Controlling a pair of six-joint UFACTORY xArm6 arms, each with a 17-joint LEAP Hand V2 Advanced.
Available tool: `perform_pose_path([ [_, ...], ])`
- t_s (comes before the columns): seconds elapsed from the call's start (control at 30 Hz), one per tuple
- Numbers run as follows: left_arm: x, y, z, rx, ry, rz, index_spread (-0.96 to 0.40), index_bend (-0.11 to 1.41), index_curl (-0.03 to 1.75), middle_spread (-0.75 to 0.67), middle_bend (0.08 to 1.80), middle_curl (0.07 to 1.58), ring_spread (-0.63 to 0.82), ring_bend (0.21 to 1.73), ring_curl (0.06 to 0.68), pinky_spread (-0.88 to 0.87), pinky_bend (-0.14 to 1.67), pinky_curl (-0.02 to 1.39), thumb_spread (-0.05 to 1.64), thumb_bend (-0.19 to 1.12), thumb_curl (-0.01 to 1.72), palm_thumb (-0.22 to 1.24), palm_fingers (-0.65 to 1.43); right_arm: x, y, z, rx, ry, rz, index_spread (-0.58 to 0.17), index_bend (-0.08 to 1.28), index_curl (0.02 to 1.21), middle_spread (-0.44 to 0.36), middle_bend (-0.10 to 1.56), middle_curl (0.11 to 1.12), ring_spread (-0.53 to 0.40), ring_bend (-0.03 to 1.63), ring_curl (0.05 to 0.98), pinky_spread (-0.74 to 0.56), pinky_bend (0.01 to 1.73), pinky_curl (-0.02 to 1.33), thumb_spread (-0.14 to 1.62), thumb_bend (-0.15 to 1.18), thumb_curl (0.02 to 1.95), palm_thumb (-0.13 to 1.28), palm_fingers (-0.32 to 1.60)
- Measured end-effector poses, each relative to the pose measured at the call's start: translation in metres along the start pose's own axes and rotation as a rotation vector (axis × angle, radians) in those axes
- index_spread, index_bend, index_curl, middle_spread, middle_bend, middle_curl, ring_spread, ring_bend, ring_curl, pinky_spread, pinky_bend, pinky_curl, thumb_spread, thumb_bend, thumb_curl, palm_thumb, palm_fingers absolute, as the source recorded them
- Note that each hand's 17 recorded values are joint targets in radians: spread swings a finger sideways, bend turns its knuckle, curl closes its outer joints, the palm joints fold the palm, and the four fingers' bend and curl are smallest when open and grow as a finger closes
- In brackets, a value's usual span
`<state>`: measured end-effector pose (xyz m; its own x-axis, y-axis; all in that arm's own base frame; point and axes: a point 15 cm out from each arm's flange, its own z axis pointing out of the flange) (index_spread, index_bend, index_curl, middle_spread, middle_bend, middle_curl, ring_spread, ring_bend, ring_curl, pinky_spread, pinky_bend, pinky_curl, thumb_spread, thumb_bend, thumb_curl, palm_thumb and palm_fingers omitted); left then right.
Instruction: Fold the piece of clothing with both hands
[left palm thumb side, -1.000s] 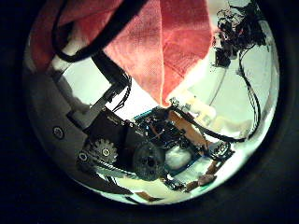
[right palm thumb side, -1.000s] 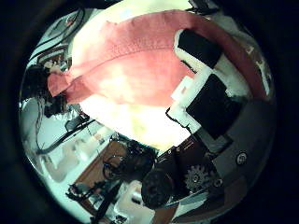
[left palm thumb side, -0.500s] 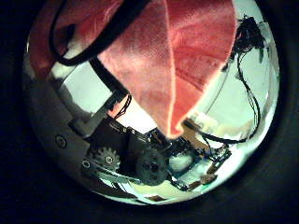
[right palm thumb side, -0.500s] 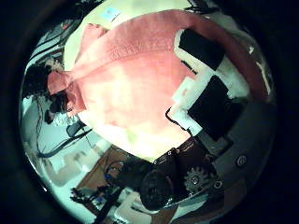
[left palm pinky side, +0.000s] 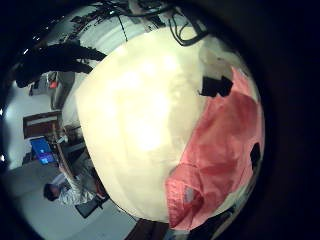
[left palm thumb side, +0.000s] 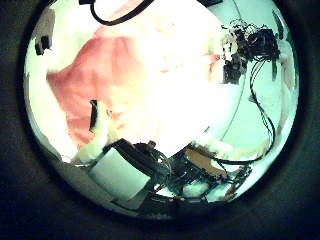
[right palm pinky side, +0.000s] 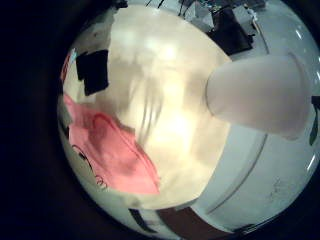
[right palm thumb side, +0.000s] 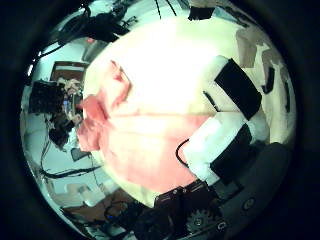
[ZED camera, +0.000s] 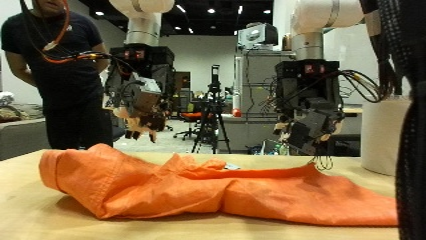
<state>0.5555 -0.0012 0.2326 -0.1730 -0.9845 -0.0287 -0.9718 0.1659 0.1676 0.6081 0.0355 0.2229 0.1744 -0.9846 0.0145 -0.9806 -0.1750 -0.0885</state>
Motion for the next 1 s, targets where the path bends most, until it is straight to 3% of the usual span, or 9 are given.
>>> perform_pose_path([
  [0.1, -0.005, -0.001, -0.019, 0.050, -0.002, -0.030, 0.16, 0.08, 0.64, 0.36, 0.13, 0.59, 0.41, 0.68, 0.302, 0.36, 0.62, 0.43, 1.19, -0.03, 0.46, 0.55, -0.24, 0.005, -0.002, -0.027, 0.086, 0.006, 0.004, -0.342, 0.28, 0.72, -0.148, 0.83, 0.70, -0.271, 1.18, 0.643, -0.46, 0.91, 0.82, 1.58, -0.01, 0.32, 0.82, 0.39],
  [0.27, -0.012, 0.013, -0.058, 0.114, -0.010, -0.038, 0.20, 0.10, 0.51, 0.45, 0.13, 0.48, 0.50, 0.61, 0.268, 0.49, 0.56, 0.38, 1.21, -0.02, 0.41, 0.51, -0.20, 0.015, 0.021, -0.085, 0.150, 0.021, 0.012, -0.349, 0.35, 0.72, -0.142, 0.82, 0.69, -0.252, 1.10, 0.604, -0.37, 0.74, 0.78, 1.57, -0.01, 0.29, 0.79, 0.33],
  [0.43, 0.000, 0.043, -0.086, 0.126, -0.006, -0.011, 0.21, 0.11, 0.41, 0.47, 0.14, 0.39, 0.54, 0.56, 0.249, 0.54, 0.51, 0.35, 1.21, -0.02, 0.38, 0.49, -0.16, 0.026, 0.077, -0.116, 0.047, 0.026, -0.010, -0.363, 0.42, 0.69, -0.099, 0.70, 0.63, -0.172, 0.89, 0.532, -0.12, 0.57, 0.72, 1.52, -0.02, 0.25, 0.71, 0.10],
  [0.57, 0.019, 0.073, -0.086, 0.096, 0.008, 0.025, 0.21, 0.12, 0.35, 0.47, 0.15, 0.34, 0.56, 0.53, 0.240, 0.56, 0.48, 0.33, 1.21, -0.02, 0.36, 0.48, -0.14, 0.036, 0.123, -0.136, -0.046, 0.018, -0.069, -0.362, 0.40, 0.62, -0.068, 0.60, 0.56, -0.084, 0.73, 0.457, 0.06, 0.49, 0.65, 1.48, -0.01, 0.24, 0.67, 0.02],
  [0.77, 0.059, 0.123, -0.061, 0.032, 0.033, 0.088, 0.21, 0.13, 0.29, 0.47, 0.16, 0.29, 0.57, 0.50, 0.233, 0.57, 0.45, 0.31, 1.20, -0.02, 0.34, 0.47, -0.11, 0.062, 0.190, -0.109, -0.217, 0.004, -0.139, -0.358, 0.27, 0.51, -0.048, 0.43, 0.46, 0.050, 0.54, 0.360, 0.26, 0.43, 0.55, 1.35, -0.03, 0.23, 0.56, -0.03],
  [0.9, 0.078, 0.147, -0.052, 0.014, 0.052, 0.114, 0.21, 0.13, 0.27, 0.47, 0.16, 0.27, 0.58, 0.49, 0.231, 0.57, 0.44, 0.31, 1.20, -0.02, 0.33, 0.47, -0.10, 0.071, 0.220, -0.077, -0.301, -0.010, -0.160, -0.365, 0.22, 0.46, -0.051, 0.35, 0.42, 0.097, 0.46, 0.324, 0.30, 0.40, 0.50, 1.26, -0.03, 0.23, 0.51, -0.01],
  [1.0, 0.091, 0.165, -0.043, -0.006, 0.068, 0.123, 0.21, 0.13, 0.25, 0.46, 0.17, 0.26, 0.58, 0.47, 0.229, 0.56, 0.43, 0.31, 1.20, -0.02, 0.33, 0.47, -0.09, 0.077, 0.224, -0.053, -0.306, 0.014, -0.180, -0.367, 0.19, 0.43, -0.052, 0.30, 0.39, 0.122, 0.41, 0.298, 0.31, 0.36, 0.46, 1.18, -0.03, 0.24, 0.48, 0.01],
])
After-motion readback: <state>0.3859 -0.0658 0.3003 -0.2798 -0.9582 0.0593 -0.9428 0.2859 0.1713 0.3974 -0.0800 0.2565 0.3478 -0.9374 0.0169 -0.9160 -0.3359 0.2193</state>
